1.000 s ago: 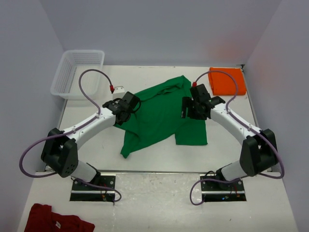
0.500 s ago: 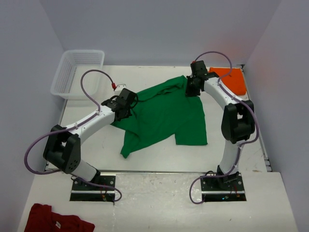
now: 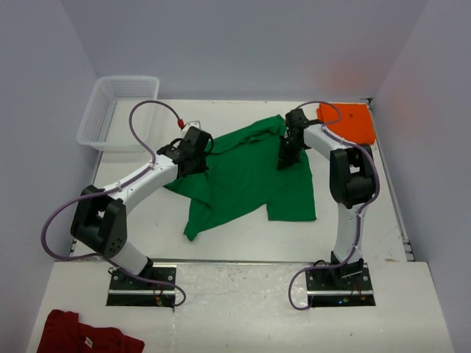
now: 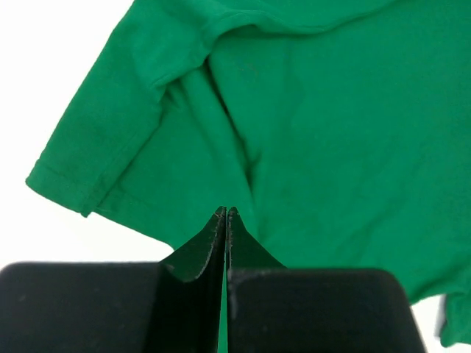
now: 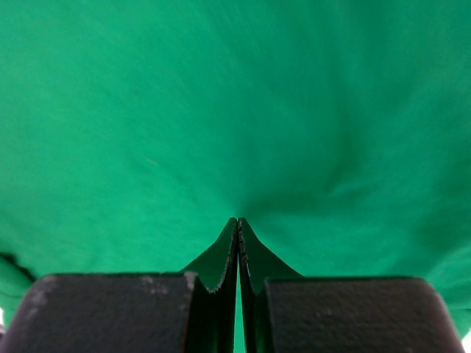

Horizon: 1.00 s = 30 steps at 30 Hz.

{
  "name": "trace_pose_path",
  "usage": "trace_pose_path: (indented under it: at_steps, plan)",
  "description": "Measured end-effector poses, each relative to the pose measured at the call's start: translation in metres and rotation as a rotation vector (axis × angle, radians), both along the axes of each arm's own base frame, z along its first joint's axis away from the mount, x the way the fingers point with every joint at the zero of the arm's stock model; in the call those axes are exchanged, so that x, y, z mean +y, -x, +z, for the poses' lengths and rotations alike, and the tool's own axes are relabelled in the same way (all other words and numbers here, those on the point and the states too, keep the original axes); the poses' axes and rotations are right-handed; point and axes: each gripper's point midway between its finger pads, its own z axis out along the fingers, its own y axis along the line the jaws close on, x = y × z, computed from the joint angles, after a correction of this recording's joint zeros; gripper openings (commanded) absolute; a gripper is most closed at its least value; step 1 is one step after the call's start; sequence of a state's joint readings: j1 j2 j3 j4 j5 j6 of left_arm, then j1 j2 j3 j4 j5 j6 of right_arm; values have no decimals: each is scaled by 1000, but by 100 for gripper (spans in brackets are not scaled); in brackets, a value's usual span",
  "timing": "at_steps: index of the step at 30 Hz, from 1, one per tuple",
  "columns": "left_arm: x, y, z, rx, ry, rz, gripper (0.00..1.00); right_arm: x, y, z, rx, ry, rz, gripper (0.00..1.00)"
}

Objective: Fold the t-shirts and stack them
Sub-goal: Flatten out the tshirt

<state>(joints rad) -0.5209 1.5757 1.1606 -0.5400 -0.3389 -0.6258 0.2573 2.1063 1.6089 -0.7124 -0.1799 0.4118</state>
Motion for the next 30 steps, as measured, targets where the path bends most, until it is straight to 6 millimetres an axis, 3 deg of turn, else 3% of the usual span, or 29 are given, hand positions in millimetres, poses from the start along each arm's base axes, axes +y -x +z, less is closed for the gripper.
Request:
trace_pose_path:
  at_steps: [3,11,15,19,25,28,30]
  plan:
    - [-3,2,9,-13,25,-15,0,-1,24,-20,76,-2,-2,0]
    - [-1,10,73,-162,110,-38,0,10,57,-20,76,-13,24,0]
    - [2,12,85,-194,120,-44,0,20,75,-20,69,-9,54,0]
    - [2,18,72,-162,103,-76,0,22,92,-21,78,-3,62,0]
    - [-13,39,23,-18,68,-208,0,16,94,-21,60,10,41,0]
    - [-27,50,4,34,22,-266,28,16,95,-22,53,7,39,0]
    - [-35,59,-5,54,-13,-281,32,16,95,-22,49,5,38,0]
